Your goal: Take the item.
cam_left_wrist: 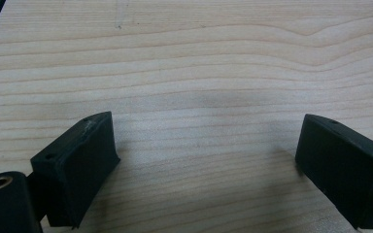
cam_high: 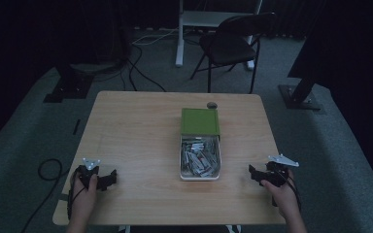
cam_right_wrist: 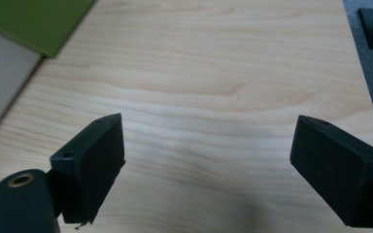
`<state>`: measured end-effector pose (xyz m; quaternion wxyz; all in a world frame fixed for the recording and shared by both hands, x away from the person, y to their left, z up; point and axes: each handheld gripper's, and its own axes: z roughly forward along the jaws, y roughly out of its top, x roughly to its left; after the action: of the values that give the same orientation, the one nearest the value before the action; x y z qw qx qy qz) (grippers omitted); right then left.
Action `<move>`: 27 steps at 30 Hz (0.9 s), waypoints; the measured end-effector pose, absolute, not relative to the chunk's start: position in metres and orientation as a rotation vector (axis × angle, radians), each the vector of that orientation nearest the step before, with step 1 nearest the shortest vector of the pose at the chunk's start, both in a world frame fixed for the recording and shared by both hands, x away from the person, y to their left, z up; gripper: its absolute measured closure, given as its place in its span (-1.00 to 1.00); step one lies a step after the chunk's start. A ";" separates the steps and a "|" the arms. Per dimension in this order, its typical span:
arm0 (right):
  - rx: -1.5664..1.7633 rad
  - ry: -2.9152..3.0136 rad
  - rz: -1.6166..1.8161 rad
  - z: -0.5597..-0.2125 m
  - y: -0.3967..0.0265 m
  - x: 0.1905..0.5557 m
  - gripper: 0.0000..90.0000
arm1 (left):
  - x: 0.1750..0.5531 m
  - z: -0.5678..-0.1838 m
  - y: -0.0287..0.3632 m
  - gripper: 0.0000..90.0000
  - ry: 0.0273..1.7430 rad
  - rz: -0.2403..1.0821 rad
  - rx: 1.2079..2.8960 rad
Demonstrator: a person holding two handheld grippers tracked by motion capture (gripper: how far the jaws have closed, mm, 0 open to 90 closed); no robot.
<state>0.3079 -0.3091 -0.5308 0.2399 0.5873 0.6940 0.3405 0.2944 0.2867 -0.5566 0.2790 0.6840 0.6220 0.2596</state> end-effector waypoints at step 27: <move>1.411 1.944 1.078 -0.480 -0.268 0.303 -0.69 | 0.295 -0.557 0.287 -0.82 1.668 0.698 1.836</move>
<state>0.3027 -0.2683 -0.4796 0.2517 0.5186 0.7146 0.3963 0.2945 0.2868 -0.5566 0.2785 0.6844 0.6216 0.2600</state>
